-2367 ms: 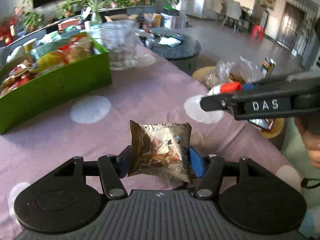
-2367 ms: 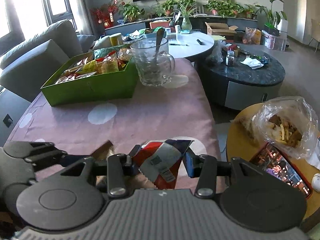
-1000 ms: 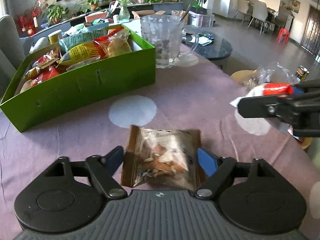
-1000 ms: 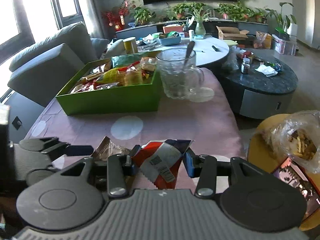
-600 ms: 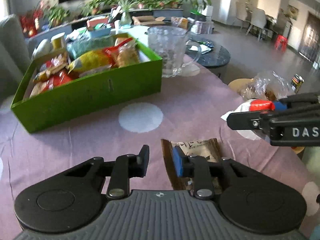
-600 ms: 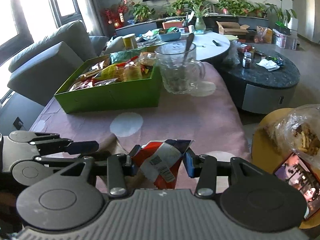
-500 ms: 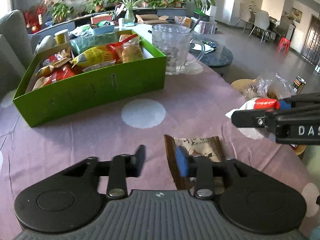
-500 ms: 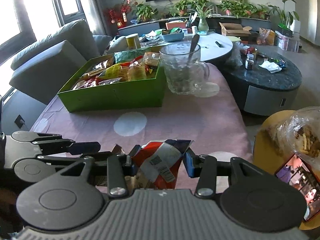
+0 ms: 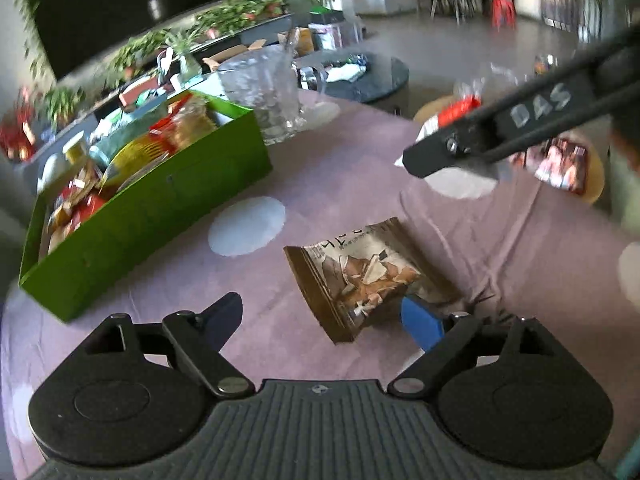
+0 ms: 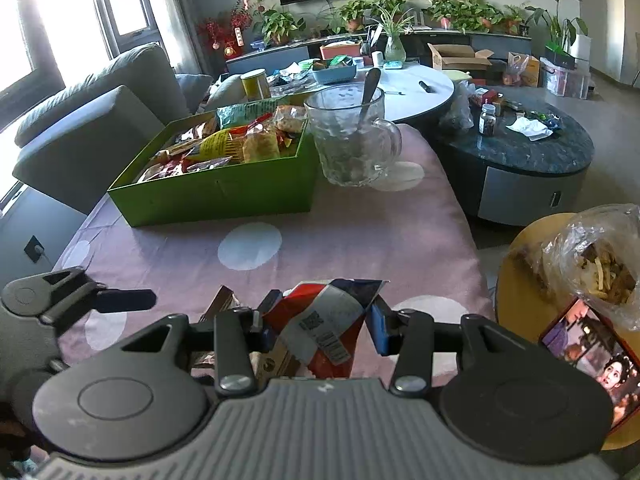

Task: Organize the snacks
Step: 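Carry both held snacks into the green box and open both tools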

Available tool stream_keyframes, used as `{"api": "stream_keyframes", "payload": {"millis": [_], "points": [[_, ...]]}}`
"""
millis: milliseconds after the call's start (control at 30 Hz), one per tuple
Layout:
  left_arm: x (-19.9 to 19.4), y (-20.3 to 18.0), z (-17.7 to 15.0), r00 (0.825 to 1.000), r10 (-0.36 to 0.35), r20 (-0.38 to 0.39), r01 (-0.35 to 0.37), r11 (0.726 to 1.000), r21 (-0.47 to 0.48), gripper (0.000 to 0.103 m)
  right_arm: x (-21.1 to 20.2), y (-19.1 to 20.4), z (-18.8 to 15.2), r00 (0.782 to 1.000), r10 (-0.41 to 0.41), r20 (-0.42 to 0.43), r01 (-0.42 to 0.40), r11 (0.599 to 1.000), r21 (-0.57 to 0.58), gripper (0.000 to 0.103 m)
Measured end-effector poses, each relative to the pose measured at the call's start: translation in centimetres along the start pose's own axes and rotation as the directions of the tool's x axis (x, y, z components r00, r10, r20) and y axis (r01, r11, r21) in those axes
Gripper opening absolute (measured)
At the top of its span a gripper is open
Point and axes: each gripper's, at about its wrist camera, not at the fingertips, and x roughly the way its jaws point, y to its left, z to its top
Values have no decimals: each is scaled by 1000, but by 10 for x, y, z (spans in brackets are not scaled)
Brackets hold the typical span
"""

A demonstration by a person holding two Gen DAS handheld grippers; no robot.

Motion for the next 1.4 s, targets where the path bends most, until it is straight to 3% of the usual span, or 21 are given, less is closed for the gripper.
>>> {"api": "stream_keyframes", "payload": {"millis": [167, 433, 500, 567, 600, 667, 767, 1167, 1400], "points": [[20, -1, 20, 999, 32, 11, -32, 999, 39, 86, -2, -5, 0, 1000, 1, 5, -1, 1000, 13, 79], [41, -9, 41, 998, -70, 11, 67, 983, 174, 87, -1, -17, 0, 1000, -17, 7, 17, 999, 47, 79], [47, -8, 42, 995, -93, -18, 95, 981, 167, 84, -1, -20, 0, 1000, -23, 7, 22, 998, 56, 79], [47, 1, 43, 988, -149, -38, 152, 984, 95, 68, -1, -23, -1, 1000, -28, 7, 28, 997, 66, 79], [47, 5, 43, 986, -159, -46, 161, 985, 56, 65, -1, -25, -1, 1000, -29, 6, 29, 997, 73, 79], [42, 8, 41, 988, -146, -45, 148, 988, 41, 55, 0, -27, 0, 999, -31, 4, 31, 996, 86, 79], [31, 14, 37, 989, -144, -41, 145, 989, 10, 50, 3, -29, 0, 999, -32, -1, 32, 995, 97, 79], [-26, 45, 37, 994, -39, 105, 49, 994, -93, 49, -5, -9, 8, 1000, -1, 29, -1, 999, 51, 79], [-47, 77, 41, 989, 48, 140, -22, 983, -183, 50, -8, 12, 26, 997, 32, 63, -32, 999, 1, 79]]}}
